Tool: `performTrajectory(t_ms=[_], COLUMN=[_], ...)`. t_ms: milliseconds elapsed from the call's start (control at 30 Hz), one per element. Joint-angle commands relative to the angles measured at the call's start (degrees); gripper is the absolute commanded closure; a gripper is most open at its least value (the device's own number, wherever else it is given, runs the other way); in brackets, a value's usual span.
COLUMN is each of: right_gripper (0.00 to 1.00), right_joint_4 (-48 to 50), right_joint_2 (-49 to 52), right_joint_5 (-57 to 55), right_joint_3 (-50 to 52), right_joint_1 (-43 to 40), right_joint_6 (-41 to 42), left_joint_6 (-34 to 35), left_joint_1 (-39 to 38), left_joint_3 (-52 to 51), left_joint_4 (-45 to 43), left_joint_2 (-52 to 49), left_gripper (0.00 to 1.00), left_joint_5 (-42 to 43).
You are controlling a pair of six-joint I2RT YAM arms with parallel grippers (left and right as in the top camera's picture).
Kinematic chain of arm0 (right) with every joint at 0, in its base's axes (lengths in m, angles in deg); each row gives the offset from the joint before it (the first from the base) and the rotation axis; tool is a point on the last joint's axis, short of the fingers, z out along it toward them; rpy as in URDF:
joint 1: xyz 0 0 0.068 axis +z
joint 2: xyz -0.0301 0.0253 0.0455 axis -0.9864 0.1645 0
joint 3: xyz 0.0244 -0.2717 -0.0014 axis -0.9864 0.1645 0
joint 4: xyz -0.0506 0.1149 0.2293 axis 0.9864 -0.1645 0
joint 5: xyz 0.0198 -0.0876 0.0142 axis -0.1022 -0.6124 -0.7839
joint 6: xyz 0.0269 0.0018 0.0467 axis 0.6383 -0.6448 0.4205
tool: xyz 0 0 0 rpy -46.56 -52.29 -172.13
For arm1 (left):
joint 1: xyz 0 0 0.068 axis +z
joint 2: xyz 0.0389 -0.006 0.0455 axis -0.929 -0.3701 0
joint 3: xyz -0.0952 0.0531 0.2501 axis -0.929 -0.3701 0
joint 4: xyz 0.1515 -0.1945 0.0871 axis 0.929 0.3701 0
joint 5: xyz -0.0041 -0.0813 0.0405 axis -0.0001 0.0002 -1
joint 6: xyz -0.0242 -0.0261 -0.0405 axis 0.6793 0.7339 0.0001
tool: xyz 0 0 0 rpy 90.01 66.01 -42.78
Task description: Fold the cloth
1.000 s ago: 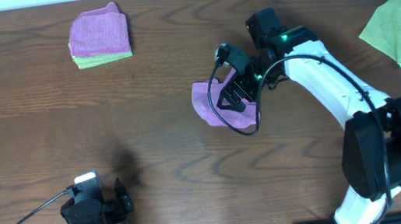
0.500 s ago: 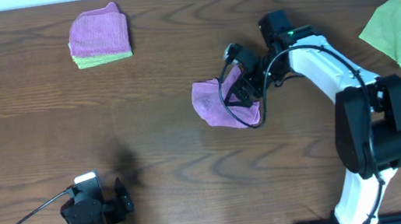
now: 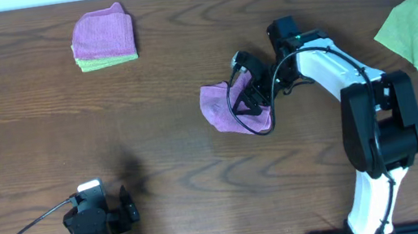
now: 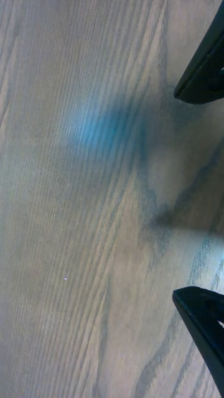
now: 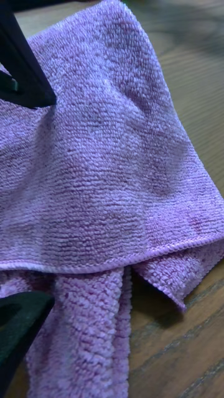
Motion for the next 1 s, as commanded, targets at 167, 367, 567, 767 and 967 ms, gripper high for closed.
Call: performTrajectory(t_ms=[167,367,567,767,967], right_gripper=[0.51,0.86,0.95,0.95,0.87], right_joint_4=[0.5,-0.7,-4.9,-9.7,-17.3], right_joint_2=[1.2,-0.1,-6.8,-17.2,-18.6], right_joint_5=[1.9,1.6,-1.6,-6.8,-8.5], right_joint_3=[-0.1,-0.2,-0.2,-0.2,-0.1], right_joint_1=[1.0,1.8,4.7,13.4,23.1], right_joint_6=[-1.1,0.9,2.4,6.5,7.8], left_joint_6=[-0.8,-0.8,-0.8,-0.8,-0.8], left_joint_1=[0.2,0.2,0.2,0.2,0.2], left_joint_3=[-1.2,-1.2,-1.2,-1.2,-1.2], left_joint_4=[1.8,1.7,1.7,1.7,1.7], left_joint_2=[0.2,0.2,0.2,0.2,0.2], left_gripper=[0.05,0.05,0.05,0.05,0.05], left_joint_5=[-0.4,-0.4,-0.4,-0.4,-0.4])
